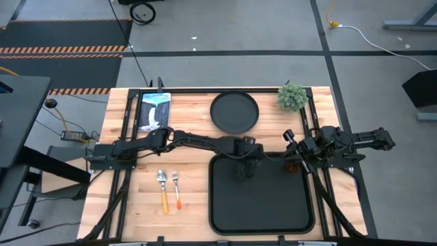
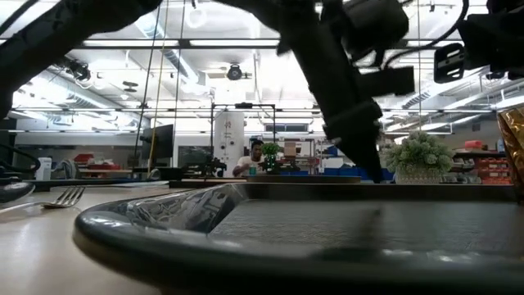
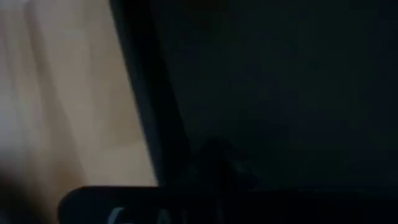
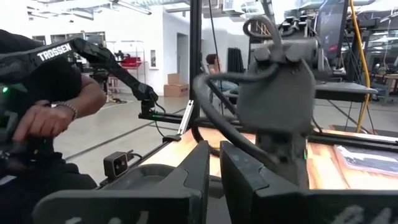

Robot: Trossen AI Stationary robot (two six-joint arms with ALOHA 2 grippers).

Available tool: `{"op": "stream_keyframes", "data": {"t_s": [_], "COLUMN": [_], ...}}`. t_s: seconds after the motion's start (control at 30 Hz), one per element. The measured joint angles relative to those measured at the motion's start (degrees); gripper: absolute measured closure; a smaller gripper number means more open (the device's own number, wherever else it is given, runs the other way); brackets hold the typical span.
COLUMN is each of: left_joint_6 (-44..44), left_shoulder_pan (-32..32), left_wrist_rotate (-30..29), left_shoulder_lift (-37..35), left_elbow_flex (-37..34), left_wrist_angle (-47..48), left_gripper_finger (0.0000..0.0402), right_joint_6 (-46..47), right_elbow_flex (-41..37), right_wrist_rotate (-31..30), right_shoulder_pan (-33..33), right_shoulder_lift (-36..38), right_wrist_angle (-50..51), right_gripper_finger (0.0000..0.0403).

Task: Pick and place plate/cup/fork/spoon on tray
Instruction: Put the black plate on the black tray to the bottom left of the brown cup

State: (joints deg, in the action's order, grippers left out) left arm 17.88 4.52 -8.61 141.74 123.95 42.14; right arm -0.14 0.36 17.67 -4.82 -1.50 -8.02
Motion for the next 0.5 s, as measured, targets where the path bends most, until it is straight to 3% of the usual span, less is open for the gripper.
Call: {"op": "stream_keyframes", "data": {"t_s": [0.2,0.5], "left_joint_6": [2.3,-2.5], "left_shoulder_pan": [0.7,-2.5], "left_wrist_rotate": [-5.7,-6.2], "left_shoulder_lift": [-5.5,-11.1], "left_elbow_flex": [0.0,0.0], "left_wrist_angle": [11.2,30.8], "left_gripper_finger": [0.0399,0.0397], "right_joint_6": [0.0,0.0], "right_elbow_flex": [0.0,0.0], "right_wrist_rotate": [0.0,0.0], "right_shoulder_pan": [0.0,0.0], "right_shoulder_lift": [0.0,0.0], "right_wrist_angle": [-0.1,-0.1], "right_gripper_finger": [0.0357,0.0357]}}
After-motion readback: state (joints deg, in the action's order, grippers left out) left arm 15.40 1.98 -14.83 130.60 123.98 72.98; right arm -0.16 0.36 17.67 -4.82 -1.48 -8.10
